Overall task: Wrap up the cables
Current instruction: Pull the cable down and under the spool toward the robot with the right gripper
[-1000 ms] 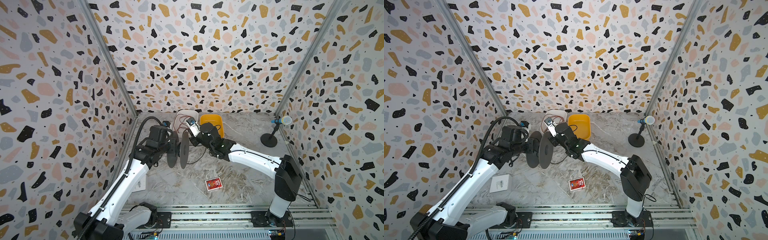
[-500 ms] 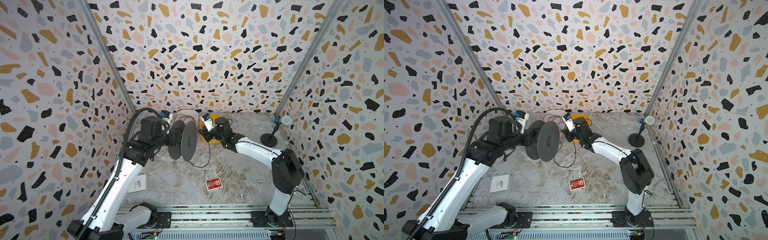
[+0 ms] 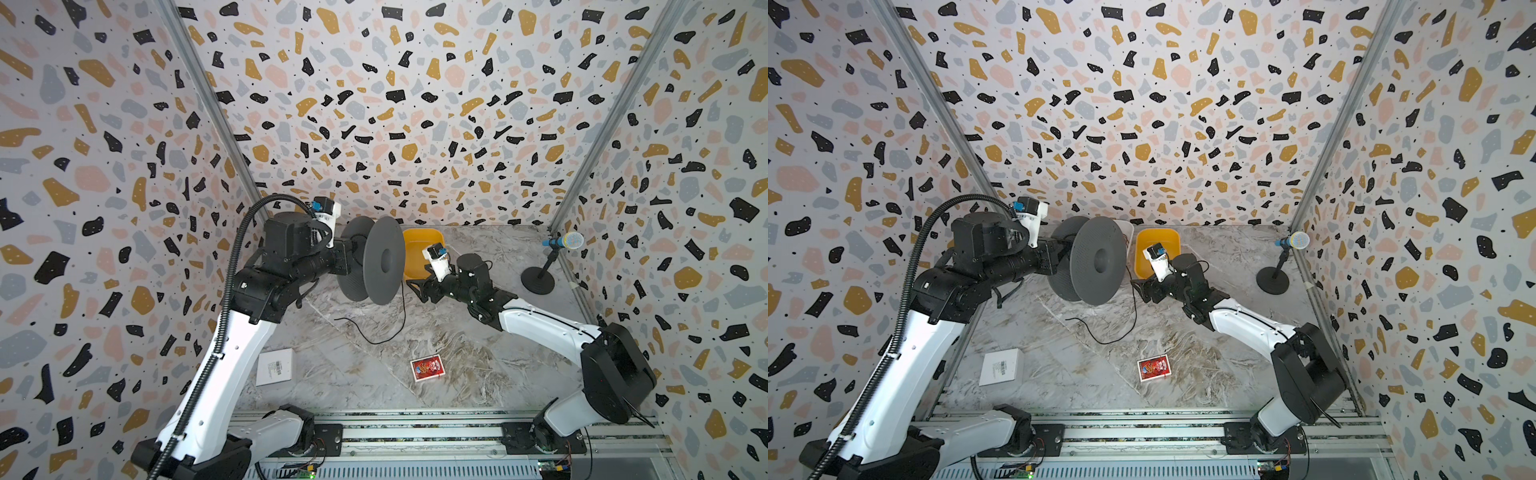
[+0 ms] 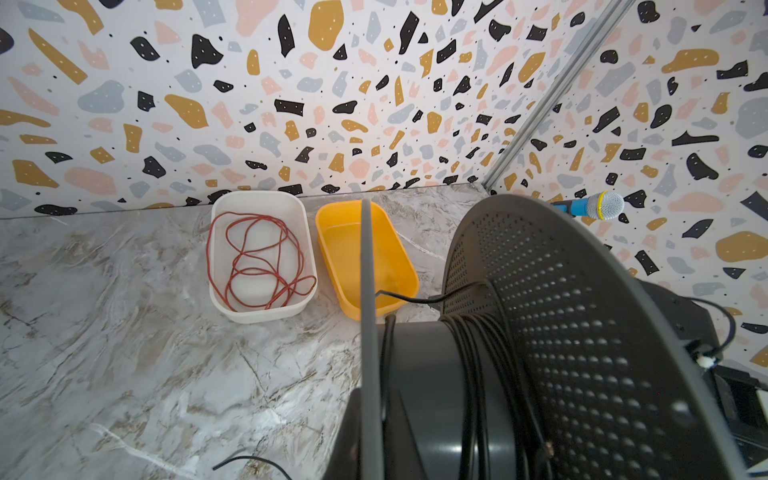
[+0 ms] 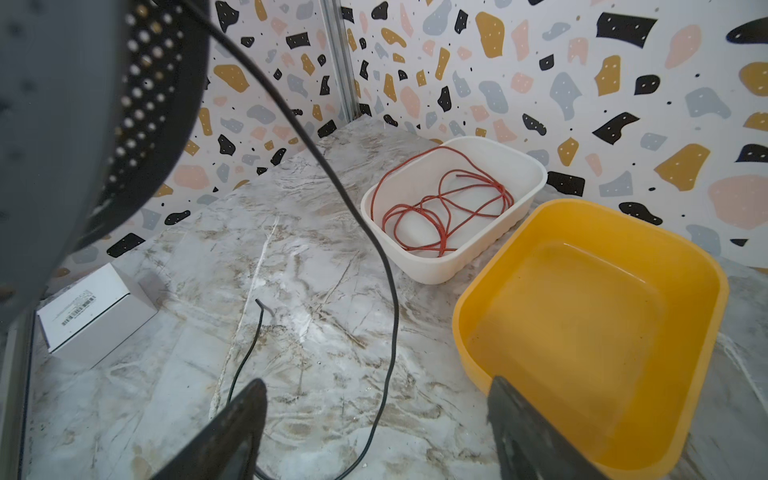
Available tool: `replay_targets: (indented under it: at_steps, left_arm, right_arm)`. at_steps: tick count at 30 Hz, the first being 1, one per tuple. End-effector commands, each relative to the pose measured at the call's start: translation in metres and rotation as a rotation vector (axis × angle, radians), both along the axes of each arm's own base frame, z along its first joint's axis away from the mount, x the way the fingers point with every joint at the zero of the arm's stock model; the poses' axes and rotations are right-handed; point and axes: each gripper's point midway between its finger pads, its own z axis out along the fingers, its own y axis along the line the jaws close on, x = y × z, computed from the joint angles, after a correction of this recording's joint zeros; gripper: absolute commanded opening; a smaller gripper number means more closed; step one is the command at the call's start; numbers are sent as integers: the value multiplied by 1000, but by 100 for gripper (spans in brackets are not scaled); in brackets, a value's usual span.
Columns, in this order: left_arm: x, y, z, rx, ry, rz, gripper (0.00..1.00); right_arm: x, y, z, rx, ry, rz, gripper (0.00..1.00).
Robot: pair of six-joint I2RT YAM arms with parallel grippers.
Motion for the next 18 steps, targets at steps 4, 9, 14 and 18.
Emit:
replay_targets:
  at_steps: [4,9,14,18]
  left_arm:
    - [-5,-1,60,-92,-142,-4,0]
    - [-9,2,74,-96,-168,6,0]
    - [-11,4,78,-96,-180,10,0]
    - [-9,3,76,-97,-177,10,0]
  right_arm:
    - [-1,3,-15,53,17,13,84]
    - [4,11,-11,86,-42,38,83]
    - [9,21,2,131,-91,69,81]
    - [18,31,1,171,-91,78,80]
